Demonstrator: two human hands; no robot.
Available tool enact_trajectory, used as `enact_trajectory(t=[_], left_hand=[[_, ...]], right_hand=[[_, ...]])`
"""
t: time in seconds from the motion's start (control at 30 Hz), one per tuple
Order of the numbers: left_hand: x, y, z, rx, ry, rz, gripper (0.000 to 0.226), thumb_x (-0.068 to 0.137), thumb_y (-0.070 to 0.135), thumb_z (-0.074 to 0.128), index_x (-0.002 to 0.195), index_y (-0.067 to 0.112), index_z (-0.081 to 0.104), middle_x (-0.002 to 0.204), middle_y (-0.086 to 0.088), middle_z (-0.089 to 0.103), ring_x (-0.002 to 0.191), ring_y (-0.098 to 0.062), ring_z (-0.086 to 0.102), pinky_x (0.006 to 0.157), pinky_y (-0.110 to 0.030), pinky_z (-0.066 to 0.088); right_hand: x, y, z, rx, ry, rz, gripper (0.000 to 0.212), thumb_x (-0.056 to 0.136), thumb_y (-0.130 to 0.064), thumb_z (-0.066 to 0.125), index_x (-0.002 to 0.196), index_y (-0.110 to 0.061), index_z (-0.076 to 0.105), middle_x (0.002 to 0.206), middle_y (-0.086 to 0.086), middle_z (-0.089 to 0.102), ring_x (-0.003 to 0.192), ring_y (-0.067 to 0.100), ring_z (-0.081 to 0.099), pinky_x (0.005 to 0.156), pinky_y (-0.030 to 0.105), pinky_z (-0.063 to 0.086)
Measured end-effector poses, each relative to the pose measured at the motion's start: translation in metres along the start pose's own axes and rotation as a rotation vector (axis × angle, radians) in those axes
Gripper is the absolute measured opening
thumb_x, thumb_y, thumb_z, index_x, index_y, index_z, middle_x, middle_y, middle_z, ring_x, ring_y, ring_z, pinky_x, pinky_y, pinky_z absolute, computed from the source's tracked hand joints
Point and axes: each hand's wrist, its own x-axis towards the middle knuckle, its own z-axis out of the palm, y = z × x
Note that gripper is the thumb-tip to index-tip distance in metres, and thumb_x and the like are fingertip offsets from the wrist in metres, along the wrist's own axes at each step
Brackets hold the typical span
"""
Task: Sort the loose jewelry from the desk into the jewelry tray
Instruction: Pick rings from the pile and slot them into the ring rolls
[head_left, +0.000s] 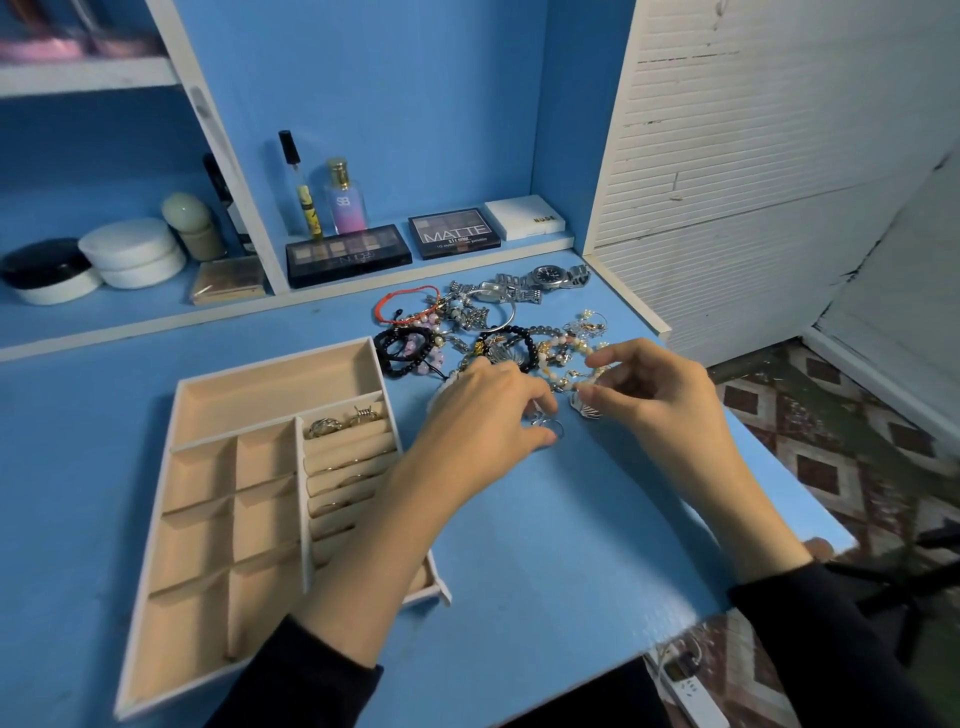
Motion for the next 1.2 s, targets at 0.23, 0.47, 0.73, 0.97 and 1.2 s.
enact_trajectory(t=[0.23,0.47,0.73,0.97,1.2], left_hand=[[0.007,0.000,-0.004,-0.017,-0.070,-0.007,0.019,0.079,0.038,0.067,0.096,0.030,0.066,0.090,0.008,0.053,0.102,-0.017,0.046,0.087,-0.039,0.045],[0.010,0.006,-0.006,-0.098,-0.081,-0.021,0.018,0.075,0.025,0.072,0.079,0.031,0.056,0.079,0.015,0.057,0.086,-0.010,0.053,0.081,-0.037,0.048],[-0.021,-0.003,-0.018,-0.228,0.068,-0.070,0.010,0.075,0.024,0.074,0.084,0.027,0.069,0.062,0.016,0.058,0.062,-0.004,0.057,0.070,-0.023,0.049],[-0.090,-0.040,-0.046,-0.289,0.307,-0.199,0.006,0.070,0.025,0.076,0.070,0.030,0.073,0.054,0.023,0.060,0.063,0.002,0.053,0.055,-0.007,0.036],[-0.139,-0.059,-0.048,-0.298,0.400,-0.231,0.008,0.070,0.026,0.076,0.070,0.033,0.071,0.067,0.023,0.061,0.063,0.000,0.051,0.056,-0.010,0.033]], right_hand=[[0.000,0.004,0.012,0.145,0.061,0.051,0.020,0.076,-0.005,0.073,0.088,-0.019,0.066,0.067,0.006,0.062,0.065,0.015,0.055,0.065,0.026,0.044],[0.000,0.007,0.012,0.126,0.075,0.058,0.018,0.076,-0.006,0.073,0.088,-0.020,0.070,0.070,0.010,0.064,0.067,0.015,0.056,0.070,0.031,0.047],[-0.002,0.008,0.012,0.052,0.137,0.006,0.012,0.076,-0.013,0.074,0.084,-0.021,0.073,0.075,0.008,0.071,0.067,0.011,0.059,0.065,0.019,0.047],[-0.016,-0.008,0.038,0.073,0.036,-0.045,0.012,0.076,-0.013,0.074,0.073,-0.025,0.072,0.066,0.002,0.070,0.061,0.009,0.054,0.062,0.026,0.044],[-0.046,-0.035,0.093,0.106,-0.182,-0.211,0.006,0.074,-0.016,0.074,0.071,-0.020,0.071,0.067,0.003,0.066,0.060,0.013,0.055,0.058,0.029,0.044]])
